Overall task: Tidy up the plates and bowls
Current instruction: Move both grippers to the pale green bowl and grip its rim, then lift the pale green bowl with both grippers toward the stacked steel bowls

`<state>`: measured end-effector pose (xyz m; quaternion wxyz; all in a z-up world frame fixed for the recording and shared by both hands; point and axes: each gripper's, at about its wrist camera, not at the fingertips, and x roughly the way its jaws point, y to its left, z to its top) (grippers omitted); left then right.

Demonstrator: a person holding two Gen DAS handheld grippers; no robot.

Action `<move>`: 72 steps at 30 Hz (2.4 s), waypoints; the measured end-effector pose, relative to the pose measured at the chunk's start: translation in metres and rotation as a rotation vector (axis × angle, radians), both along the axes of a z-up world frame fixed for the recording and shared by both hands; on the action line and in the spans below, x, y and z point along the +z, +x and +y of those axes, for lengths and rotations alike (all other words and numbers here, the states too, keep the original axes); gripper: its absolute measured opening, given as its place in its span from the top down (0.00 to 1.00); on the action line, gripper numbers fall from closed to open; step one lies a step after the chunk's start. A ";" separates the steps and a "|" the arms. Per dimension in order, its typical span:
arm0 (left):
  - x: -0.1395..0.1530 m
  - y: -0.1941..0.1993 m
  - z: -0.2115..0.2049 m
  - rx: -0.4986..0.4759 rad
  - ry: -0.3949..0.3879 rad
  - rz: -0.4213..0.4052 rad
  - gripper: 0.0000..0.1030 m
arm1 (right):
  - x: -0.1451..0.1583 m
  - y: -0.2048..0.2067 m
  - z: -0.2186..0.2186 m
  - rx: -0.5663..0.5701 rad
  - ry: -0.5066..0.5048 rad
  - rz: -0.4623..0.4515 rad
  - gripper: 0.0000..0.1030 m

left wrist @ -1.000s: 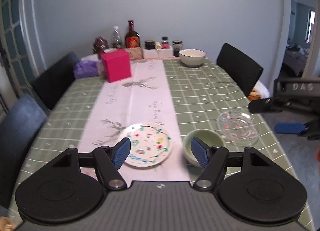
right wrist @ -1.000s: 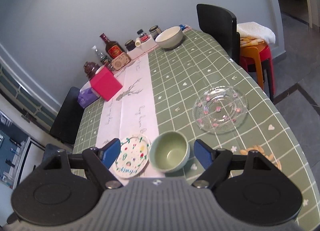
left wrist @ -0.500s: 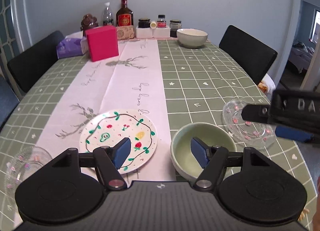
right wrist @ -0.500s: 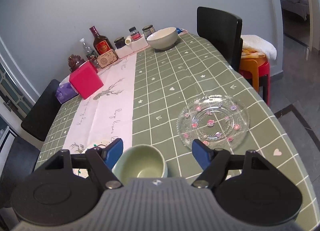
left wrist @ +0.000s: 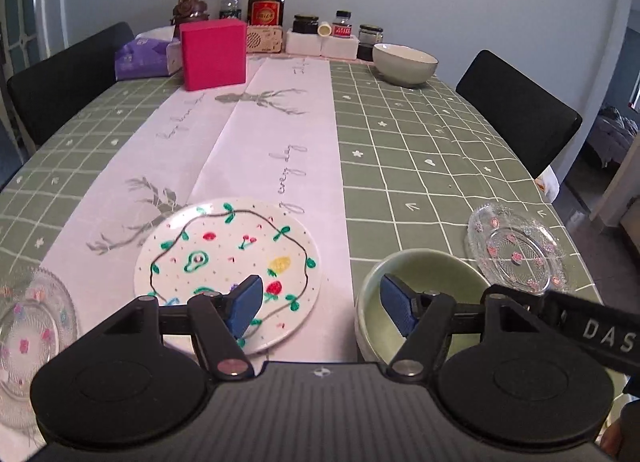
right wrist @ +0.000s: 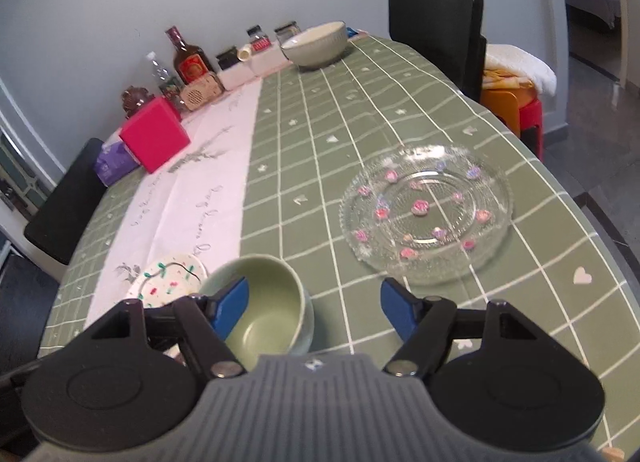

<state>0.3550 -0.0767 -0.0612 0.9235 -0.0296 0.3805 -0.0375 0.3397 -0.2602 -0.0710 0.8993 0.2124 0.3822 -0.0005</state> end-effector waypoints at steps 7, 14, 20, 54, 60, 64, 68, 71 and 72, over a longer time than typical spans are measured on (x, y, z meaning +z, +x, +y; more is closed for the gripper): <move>-0.005 0.012 -0.002 0.001 -0.003 0.034 0.28 | -0.016 0.008 0.011 0.003 -0.034 0.029 0.39; -0.010 0.018 -0.010 0.009 -0.023 0.068 0.31 | -0.029 0.013 0.006 -0.008 -0.010 0.063 0.52; -0.016 0.022 -0.017 0.012 -0.029 0.096 0.44 | -0.028 0.013 0.004 0.019 -0.005 0.049 0.58; -0.010 0.007 -0.027 0.026 -0.035 0.210 0.85 | -0.025 -0.006 0.002 0.012 0.152 0.070 0.89; 0.002 -0.006 -0.019 0.035 -0.082 0.240 0.85 | -0.009 -0.021 0.007 0.003 0.133 0.096 0.89; 0.020 -0.021 -0.008 0.029 -0.094 0.227 0.85 | 0.011 -0.034 0.017 0.012 0.102 0.093 0.89; 0.039 -0.038 0.002 0.045 -0.083 0.235 0.85 | 0.028 -0.051 0.025 0.023 0.111 0.102 0.89; 0.055 -0.054 0.011 0.045 -0.081 0.233 0.85 | 0.044 -0.065 0.033 0.036 0.112 0.099 0.89; 0.061 -0.060 0.014 0.045 -0.081 0.230 0.85 | 0.050 -0.070 0.036 0.039 0.110 0.096 0.89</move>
